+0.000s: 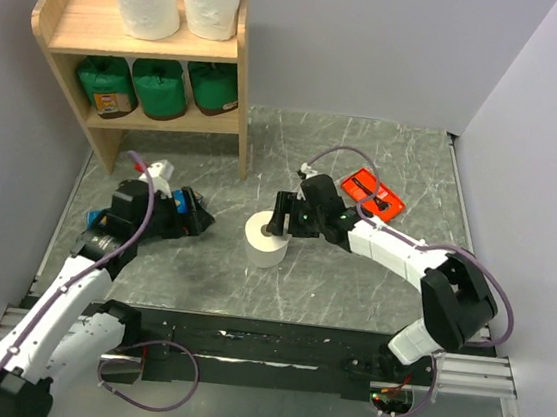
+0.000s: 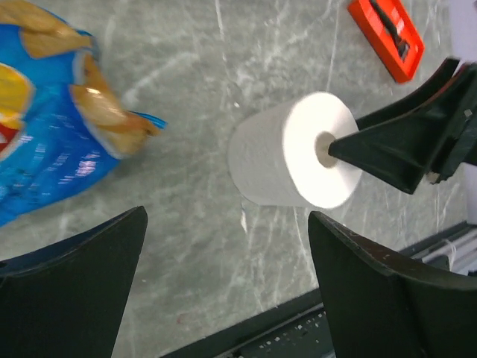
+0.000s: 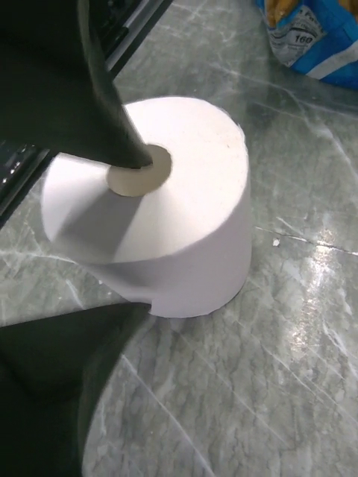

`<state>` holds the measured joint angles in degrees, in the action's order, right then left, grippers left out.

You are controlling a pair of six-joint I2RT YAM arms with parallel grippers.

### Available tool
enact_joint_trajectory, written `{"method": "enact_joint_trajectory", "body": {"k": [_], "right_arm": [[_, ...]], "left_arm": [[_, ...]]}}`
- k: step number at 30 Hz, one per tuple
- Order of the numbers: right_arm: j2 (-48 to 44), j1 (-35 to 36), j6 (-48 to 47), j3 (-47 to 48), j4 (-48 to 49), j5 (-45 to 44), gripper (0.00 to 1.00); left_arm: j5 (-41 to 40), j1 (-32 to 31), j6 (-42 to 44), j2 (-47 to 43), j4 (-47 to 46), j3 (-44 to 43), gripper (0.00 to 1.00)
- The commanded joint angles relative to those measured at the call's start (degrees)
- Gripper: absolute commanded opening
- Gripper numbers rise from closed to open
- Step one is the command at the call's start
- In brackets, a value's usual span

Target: Place and organize the paper towels onto the shelf

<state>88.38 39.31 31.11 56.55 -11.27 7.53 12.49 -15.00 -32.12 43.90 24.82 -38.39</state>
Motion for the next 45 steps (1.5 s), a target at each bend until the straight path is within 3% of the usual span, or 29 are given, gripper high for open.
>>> {"method": "enact_joint_trajectory", "body": {"k": [1,2,5,10,14,23,33,38,45], "right_arm": [[-7.8,0.5,-0.9,2.3,-3.7,-2.9,0.88],[-9.1,0.4,-1.7,1.8,-4.3,-3.5,0.95],[-14.4,0.5,-2.7,0.1,-6.8,-6.6,0.99],[-26.6,0.5,-1.6,-7.3,-7.5,-9.5,1.0],[-35.7,0.5,-1.8,-10.2,-10.6,-13.7,1.0],[-51.7,0.0,-4.1,-16.6,-13.3,-21.9,0.99],[-52.3,-0.2,-6.4,-18.1,-12.7,-21.6,1.0],[-50.0,-0.5,-6.7,-18.2,-11.9,-19.9,1.0],[-48.9,-0.8,-7.2,-19.2,-9.9,-19.7,1.0]], "left_arm": [[-9.7,-7.0,-3.9,3.1,-1.1,-4.7,0.95],[-10.5,-9.1,-4.3,5.3,-1.1,-6.1,0.95],[-12.3,-13.1,-5.1,10.1,-2.0,-8.6,0.97],[-14.2,-16.6,-5.8,18.7,-5.6,-12.0,0.94],[-14.4,-20.5,-5.5,30.9,-6.9,-18.2,0.93],[-25.3,-27.7,-6.2,47.2,1.7,-30.2,0.91],[-26.9,-28.1,-6.8,44.2,2.9,-29.4,0.96],[-22.4,-28.1,-5.5,41.2,2.3,-28.2,0.96],[-22.1,-28.1,-5.7,42.8,3.0,-27.0,0.84]]}}
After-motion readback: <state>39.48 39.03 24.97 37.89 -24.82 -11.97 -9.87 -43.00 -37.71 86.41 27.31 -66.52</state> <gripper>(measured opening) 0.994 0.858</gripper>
